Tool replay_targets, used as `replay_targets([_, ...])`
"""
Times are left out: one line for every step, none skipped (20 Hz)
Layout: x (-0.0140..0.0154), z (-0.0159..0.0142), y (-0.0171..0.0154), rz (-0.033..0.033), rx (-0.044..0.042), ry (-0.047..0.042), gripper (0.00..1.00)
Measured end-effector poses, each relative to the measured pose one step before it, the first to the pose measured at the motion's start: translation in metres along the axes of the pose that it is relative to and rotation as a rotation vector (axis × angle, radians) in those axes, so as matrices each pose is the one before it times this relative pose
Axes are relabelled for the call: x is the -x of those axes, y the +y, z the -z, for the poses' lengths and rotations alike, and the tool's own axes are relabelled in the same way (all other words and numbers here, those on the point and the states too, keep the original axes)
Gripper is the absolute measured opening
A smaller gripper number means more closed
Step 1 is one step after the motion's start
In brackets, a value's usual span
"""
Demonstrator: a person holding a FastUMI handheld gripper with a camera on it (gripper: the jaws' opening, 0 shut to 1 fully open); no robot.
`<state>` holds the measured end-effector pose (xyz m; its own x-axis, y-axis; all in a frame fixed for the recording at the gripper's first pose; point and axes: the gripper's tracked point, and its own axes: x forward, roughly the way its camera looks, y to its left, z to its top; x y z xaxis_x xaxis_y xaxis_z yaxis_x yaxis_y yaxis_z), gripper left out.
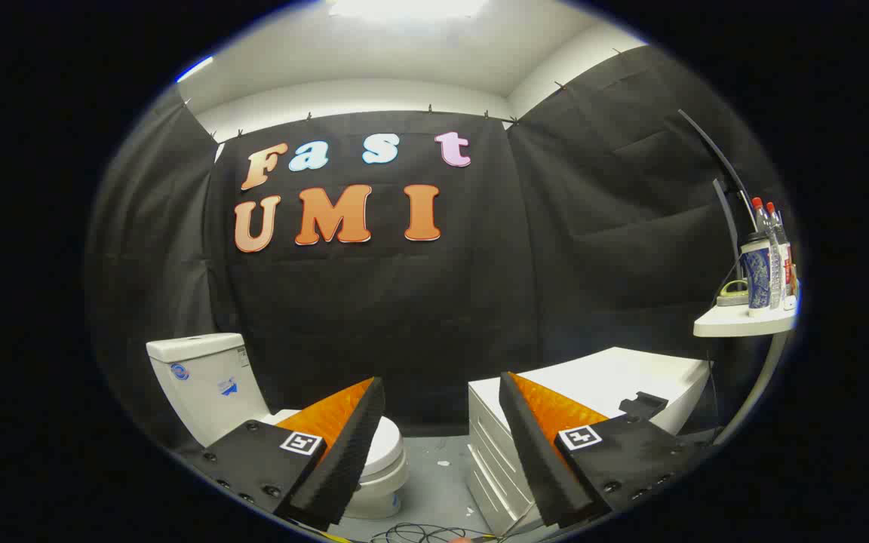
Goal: Open the toilet lid.
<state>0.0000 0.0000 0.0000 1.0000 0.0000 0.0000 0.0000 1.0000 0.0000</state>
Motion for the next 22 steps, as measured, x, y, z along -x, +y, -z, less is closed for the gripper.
replay_targets([0.00065, 0.00042, -0.00064, 0.00267, -0.00049, 0.0005, 0.98])
replay_targets([-0.00063, 0.00035, 0.00048, -0.00028, -0.00155, 0.00067, 0.98])
replay_targets([0.00013, 0.00129, 0.00046, -0.00025, 0.00036, 0.00155, 0.98])
replay_targets([-0.00047, 0.00031, 0.00056, -0.00094, 0.00021, 0.00183, 0.98])
replay_targets([0.00112, 0.00058, -0.00128, -0.00046, -0.00038, 0.00094, 0.98])
replay_targets([-0.00071, -0.00021, 0.00065, -0.00046, 0.00043, 0.00041, 0.98])
replay_targets([-0.00083, 0.0, 0.00068, 0.00062, 0.00005, -0.00103, 0.98])
replay_targets([-0.00057, -0.00001, 0.00021, -0.00055, -0.00013, -0.00035, 0.98])
replay_targets([0.00097, 0.0001, 0.00036, -0.00023, -0.00015, -0.00043, 0.98])
replay_targets([0.00021, 0.00044, -0.00004, -0.00059, 0.00012, 0.00051, 0.98])
replay_targets([-0.00031, -0.00006, -0.00025, -0.0003, 0.00001, 0.00026, 0.98])
replay_targets([0.00011, 0.00018, -0.00008, -0.00001, -0.00019, 0.00065, 0.98])
replay_targets([0.00066, -0.00046, -0.00036, 0.0005, -0.00055, 0.00005, 0.98])
replay_targets([-0.00055, 0.00113, 0.0, 0.00015, -0.00034, 0.0004, 0.98])
replay_targets([0.00008, 0.0005, 0.00045, 0.00039, -0.00036, -0.00072, 0.98])
replay_targets([-0.00063, -0.00016, -0.00093, -0.00011, 0.00021, 0.0007, 0.98])
replay_targets([-0.00047, 0.00076, 0.00054, -0.00072, -0.00057, 0.00024, 0.98])
replay_targets([0.00003, -0.00016, 0.00063, -0.00049, -0.00051, 0.0003, 0.98])
replay_targets([0.00136, 0.00056, -0.0008, -0.00015, 0.00044, -0.00063, 0.98])
replay_targets([0.00077, -0.00006, 0.0, 0.0003, 0.00027, -0.00065, 0.98])
replay_targets([-0.00056, -0.0009, 0.00021, -0.00049, -0.0001, 0.00011, 0.98])
replay_targets([-0.00086, 0.00068, -0.00042, 0.00052, -0.0005, 0.00122, 0.98])
